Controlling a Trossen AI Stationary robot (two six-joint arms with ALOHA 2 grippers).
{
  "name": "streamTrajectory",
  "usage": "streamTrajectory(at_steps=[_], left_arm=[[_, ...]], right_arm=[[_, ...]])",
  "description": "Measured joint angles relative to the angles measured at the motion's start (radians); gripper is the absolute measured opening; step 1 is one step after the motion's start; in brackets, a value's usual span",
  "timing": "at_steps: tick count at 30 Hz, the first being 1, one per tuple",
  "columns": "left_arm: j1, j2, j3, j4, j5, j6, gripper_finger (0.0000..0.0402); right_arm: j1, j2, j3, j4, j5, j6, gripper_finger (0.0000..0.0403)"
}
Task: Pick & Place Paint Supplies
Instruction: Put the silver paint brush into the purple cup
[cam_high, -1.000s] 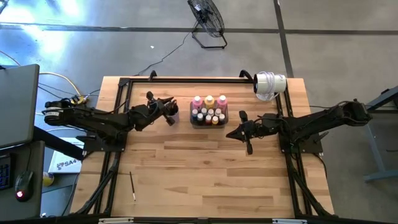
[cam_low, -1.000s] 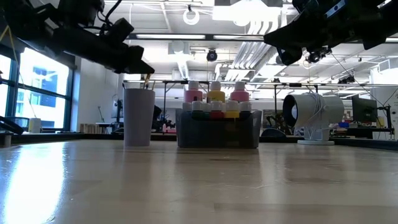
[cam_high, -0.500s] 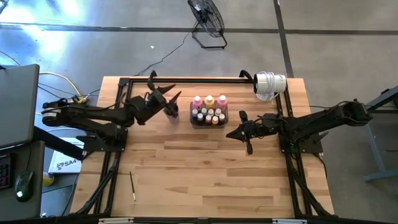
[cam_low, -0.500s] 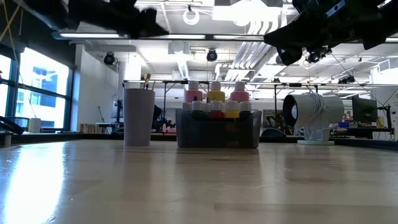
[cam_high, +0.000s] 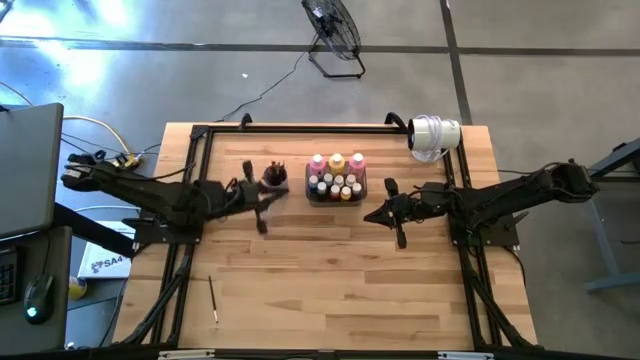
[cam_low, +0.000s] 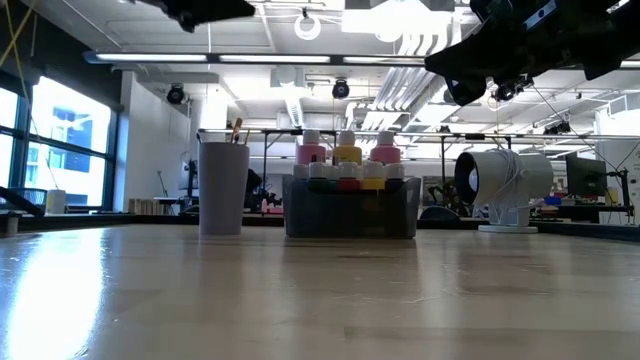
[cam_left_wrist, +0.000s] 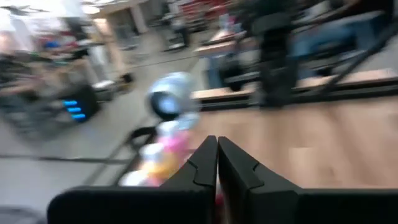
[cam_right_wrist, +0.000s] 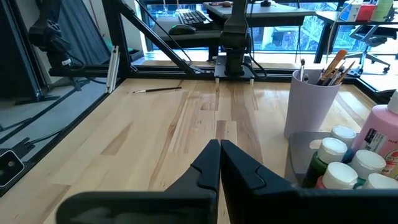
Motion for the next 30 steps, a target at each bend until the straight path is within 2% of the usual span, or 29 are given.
streamTrajectory(at_steps=[4,7,12,22,27,30], left_arm=[[-0.113,-0.001,0.0,-0.027,0.05,-0.128,0.002],[-0.198,0.0,0.0,-0.038,0.06,-0.298,0.0022],[-0.326,0.003,0.0,-0.09,0.066,-0.756,0.0005],[-0.555,0.06,0.0,-0.137,0.246,-1.646,0.0001],[-0.662,0.147,0.0,-0.14,0.267,-1.989,0.0001],[-0.712,0.21,0.001,-0.142,0.267,-2.081,0.0001]], right_arm=[[0.0,0.0,0.0,0.0,0.0,0.006,0.0004],[0.0,0.0,0.0,0.0,0.0,0.007,0.0004],[0.0,0.0,0.0,0.0,0.0,0.007,0.0004],[0.0,0.0,0.0,0.0,0.0,0.008,0.0004],[0.0,0.0,0.0,0.0,0.0,0.008,0.0004],[0.0,0.0,0.0,0.0,0.0,0.008,0.0004]])
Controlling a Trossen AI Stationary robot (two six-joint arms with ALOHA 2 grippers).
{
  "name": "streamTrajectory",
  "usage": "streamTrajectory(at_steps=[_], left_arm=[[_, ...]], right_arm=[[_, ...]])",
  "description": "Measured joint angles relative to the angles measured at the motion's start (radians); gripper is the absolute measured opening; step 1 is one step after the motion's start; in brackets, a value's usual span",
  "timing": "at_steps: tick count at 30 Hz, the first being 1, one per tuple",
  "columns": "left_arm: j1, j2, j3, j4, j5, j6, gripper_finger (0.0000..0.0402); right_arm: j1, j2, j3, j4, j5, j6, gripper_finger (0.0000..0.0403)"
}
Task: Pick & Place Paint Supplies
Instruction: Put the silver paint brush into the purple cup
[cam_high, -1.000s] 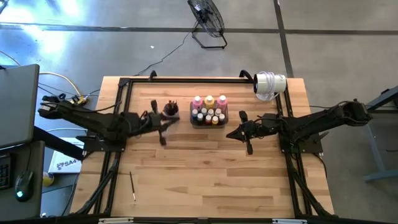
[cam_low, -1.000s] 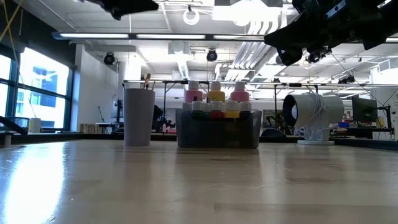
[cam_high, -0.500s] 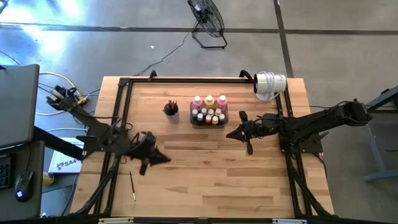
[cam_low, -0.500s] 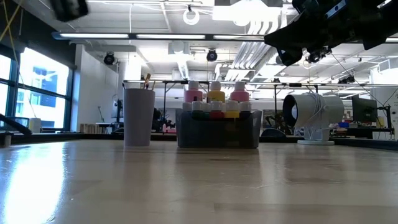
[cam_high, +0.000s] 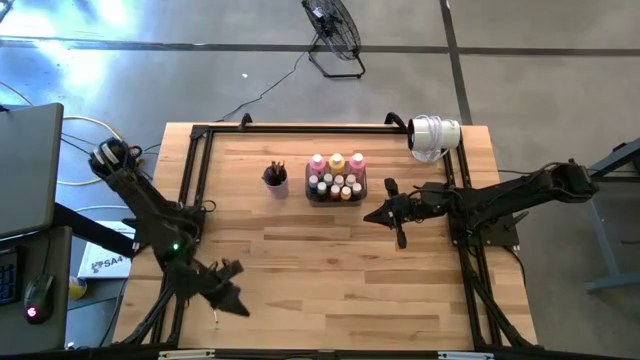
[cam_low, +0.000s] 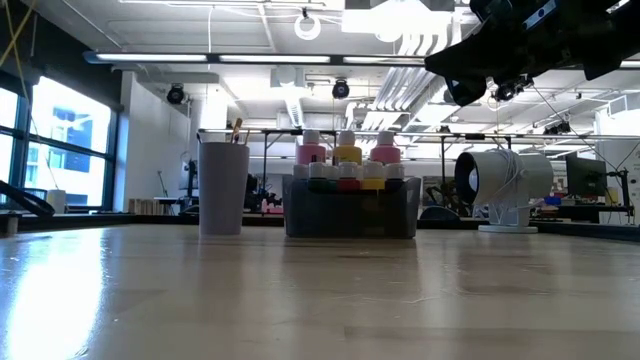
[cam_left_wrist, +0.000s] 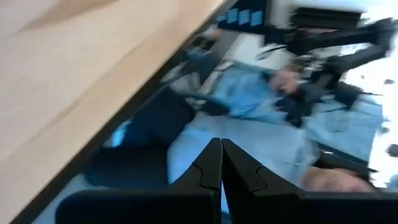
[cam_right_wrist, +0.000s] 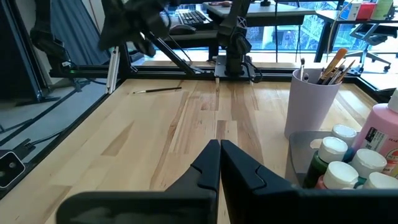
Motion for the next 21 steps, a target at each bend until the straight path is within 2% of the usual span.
streamTrajectory(at_steps=[5,7,11,14,16,19,21], left_arm=[[-0.045,0.097,0.114,-0.1,0.124,-0.039,0.0],[-0.045,0.128,0.199,-0.278,0.199,-0.067,0.0],[-0.043,0.175,0.402,-0.737,0.329,-0.125,0.0],[-0.043,0.232,0.554,-1.033,0.337,-0.103,0.0],[-0.043,0.282,0.637,-1.148,0.338,-0.046,0.0],[-0.043,0.362,0.715,-1.247,0.338,0.054,0.0],[-0.043,0.416,0.726,-1.254,0.34,0.11,0.0]], right_arm=[[0.0,0.0,0.0,0.0,0.0,0.0,0.0004],[0.0,0.0,0.0,0.0,0.0,0.0,0.0004],[0.0,0.0,0.0,0.0,0.0,0.003,0.0004],[0.0,0.0,0.0,0.001,0.0,0.007,0.0004],[0.0,0.0,0.0,0.001,0.0,0.02,0.0004],[0.0,0.0,0.0,0.001,0.0,0.026,0.0004],[0.0,0.0,0.0,0.002,0.0,0.026,0.0004]])
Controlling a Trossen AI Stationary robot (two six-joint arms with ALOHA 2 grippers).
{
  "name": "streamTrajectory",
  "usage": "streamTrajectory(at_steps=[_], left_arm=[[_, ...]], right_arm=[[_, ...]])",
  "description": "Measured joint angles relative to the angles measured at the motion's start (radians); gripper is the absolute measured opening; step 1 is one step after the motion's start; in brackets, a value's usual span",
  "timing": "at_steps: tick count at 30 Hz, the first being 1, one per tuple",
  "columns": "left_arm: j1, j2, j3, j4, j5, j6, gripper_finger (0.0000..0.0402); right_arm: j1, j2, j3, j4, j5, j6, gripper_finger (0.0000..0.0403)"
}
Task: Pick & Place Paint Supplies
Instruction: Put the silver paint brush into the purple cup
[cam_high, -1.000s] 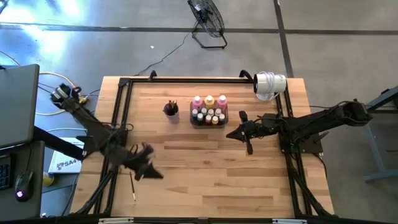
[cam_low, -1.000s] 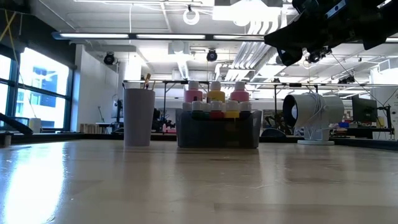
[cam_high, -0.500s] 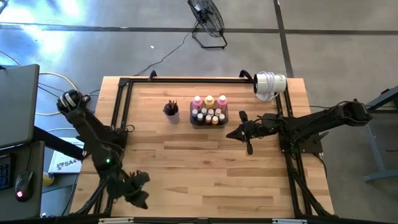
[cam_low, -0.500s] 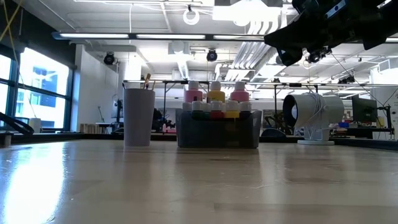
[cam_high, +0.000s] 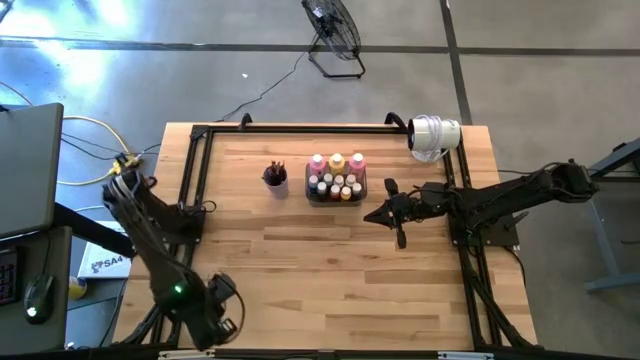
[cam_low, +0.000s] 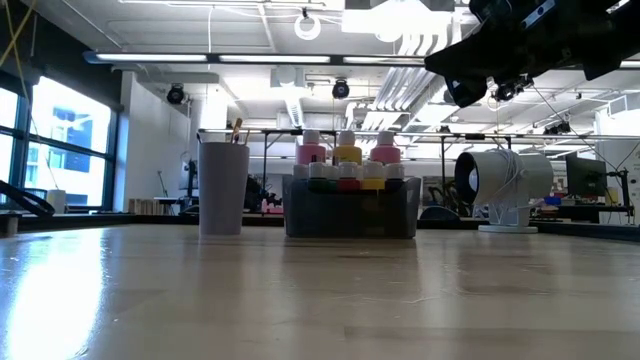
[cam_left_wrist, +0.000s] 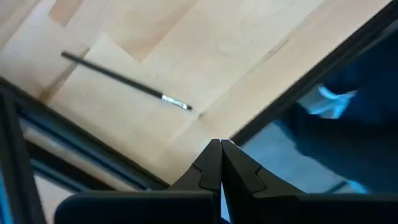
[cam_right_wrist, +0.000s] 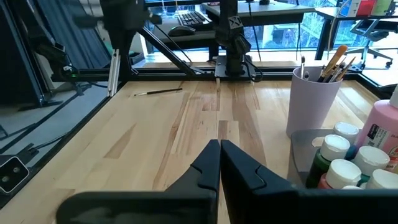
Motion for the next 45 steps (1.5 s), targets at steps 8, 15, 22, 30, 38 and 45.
streamTrajectory(at_steps=[8,15,22,30,38,45], left_arm=[[0.001,0.163,0.003,0.056,0.147,-0.007,0.0],[0.01,0.265,0.003,0.022,0.138,-0.041,0.0],[0.015,0.338,0.001,-0.043,0.165,-0.051,0.0],[0.013,0.348,-0.008,-0.03,0.219,-0.1,0.0],[0.013,0.351,-0.008,-0.024,0.214,-0.102,0.0],[0.013,0.403,-0.008,0.018,0.216,-0.097,0.0]], right_arm=[[0.0,0.0,0.0,0.003,0.0,0.002,0.0004],[0.0,0.0,0.0,0.003,0.0,0.004,0.0004],[0.0,0.0,0.0,0.003,0.0,0.004,0.0004],[0.0,0.0,0.0,0.002,0.0,0.004,0.0004],[0.0,0.0,0.0,0.001,0.0,0.004,0.0004],[0.0,0.0,0.0,0.004,0.0,0.003,0.0004]])
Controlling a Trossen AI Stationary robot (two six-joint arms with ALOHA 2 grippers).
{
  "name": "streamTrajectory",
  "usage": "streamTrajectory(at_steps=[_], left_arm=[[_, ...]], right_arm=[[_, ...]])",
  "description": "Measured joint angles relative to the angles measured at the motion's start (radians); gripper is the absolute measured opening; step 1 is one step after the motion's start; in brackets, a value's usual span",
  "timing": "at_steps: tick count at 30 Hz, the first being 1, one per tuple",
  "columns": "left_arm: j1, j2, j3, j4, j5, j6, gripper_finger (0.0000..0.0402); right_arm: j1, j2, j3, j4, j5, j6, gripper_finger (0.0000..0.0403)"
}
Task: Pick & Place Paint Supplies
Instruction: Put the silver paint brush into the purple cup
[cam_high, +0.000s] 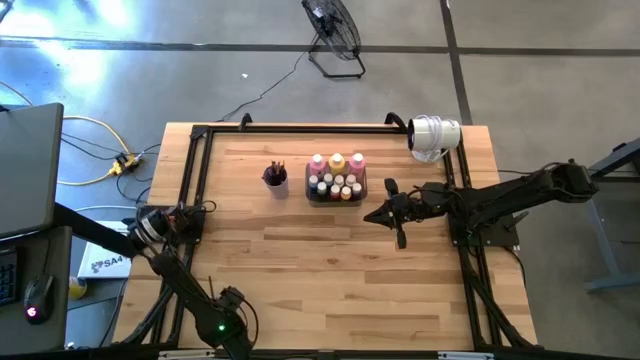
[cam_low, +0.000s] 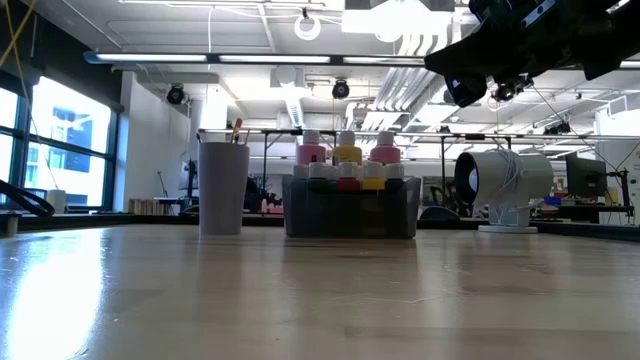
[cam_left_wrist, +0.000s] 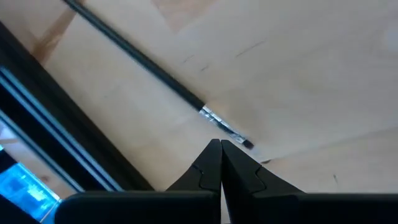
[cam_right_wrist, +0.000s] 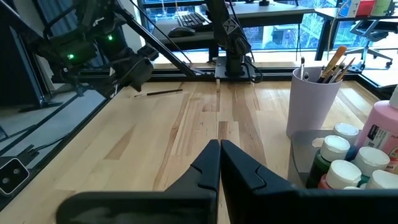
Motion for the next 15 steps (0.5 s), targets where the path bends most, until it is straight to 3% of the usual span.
streamTrajectory(at_steps=[10,15], left_arm=[[0.0,0.012,0.0,0.011,0.037,-0.016,0.0],[0.0,0.012,-0.014,0.099,0.032,-0.016,0.0]], right_arm=[[0.0,0.0,0.0,0.003,0.0,0.0,0.0004],[0.0,0.0,0.0,0.003,0.0,0.0,0.0004]])
